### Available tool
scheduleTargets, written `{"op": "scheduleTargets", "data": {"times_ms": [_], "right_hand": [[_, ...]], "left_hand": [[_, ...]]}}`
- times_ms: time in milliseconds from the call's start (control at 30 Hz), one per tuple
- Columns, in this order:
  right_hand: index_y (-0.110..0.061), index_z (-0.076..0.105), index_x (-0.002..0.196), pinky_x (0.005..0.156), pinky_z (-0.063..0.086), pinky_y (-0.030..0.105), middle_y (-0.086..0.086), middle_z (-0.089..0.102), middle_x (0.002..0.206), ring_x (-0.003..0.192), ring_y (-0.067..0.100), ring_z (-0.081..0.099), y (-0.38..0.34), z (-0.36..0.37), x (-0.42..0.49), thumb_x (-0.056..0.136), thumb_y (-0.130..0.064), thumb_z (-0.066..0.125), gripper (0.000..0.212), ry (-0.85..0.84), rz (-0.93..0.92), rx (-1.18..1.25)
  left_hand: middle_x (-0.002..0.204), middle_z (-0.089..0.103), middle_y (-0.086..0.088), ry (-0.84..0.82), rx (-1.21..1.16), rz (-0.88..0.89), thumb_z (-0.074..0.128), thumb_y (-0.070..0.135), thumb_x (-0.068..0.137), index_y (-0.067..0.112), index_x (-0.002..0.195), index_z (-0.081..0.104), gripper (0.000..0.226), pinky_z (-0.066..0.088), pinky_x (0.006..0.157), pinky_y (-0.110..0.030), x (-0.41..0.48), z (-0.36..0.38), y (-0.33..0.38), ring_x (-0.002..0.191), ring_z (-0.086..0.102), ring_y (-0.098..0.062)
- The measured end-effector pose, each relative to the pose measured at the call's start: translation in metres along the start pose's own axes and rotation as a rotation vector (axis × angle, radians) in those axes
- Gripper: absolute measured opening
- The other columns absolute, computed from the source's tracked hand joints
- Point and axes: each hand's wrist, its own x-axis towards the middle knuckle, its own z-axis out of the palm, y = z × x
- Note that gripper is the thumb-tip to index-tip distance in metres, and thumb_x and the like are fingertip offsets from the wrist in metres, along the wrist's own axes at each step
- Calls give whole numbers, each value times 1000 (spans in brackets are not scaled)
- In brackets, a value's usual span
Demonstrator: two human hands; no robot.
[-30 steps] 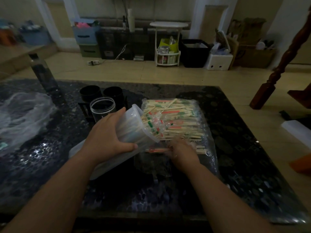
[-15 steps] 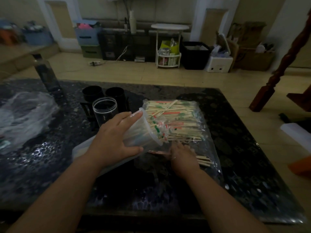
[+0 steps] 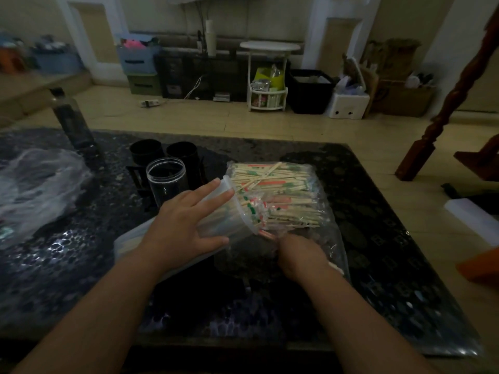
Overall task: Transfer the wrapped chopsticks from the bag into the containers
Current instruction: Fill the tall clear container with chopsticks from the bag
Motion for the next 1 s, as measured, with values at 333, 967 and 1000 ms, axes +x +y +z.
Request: {"op": "scheduleTargets", "data": {"times_ms": [333,967,1000], "right_hand": [[-15,69,97,70,43,26,6,67,95,86,22,62,7,-74,-33,80,-45,74,35,-268,-120,2],[-14,57,98,48,26,21,-2,38,91,64,15,38,0,-99,-33,96,-40,39,32,961,-211,265],[-14,58,98,50,31,21,-1,41,93,67,14,41,0,-95,-31,97,-38,43,29,945,-212,293]], "left_hand": [[157,24,16,44,-16,1,57,70,69,59,144,21,83,35,107,-43,1,-1,-2,134,41,-18],[155,27,16,45,-13,-5,57,69,68,58,145,16,88,35,105,-37,0,-2,0,130,45,-17],[155,26,17,39,-15,-8,57,71,68,61,144,15,87,35,106,-37,1,-2,-1,131,43,-16]]}}
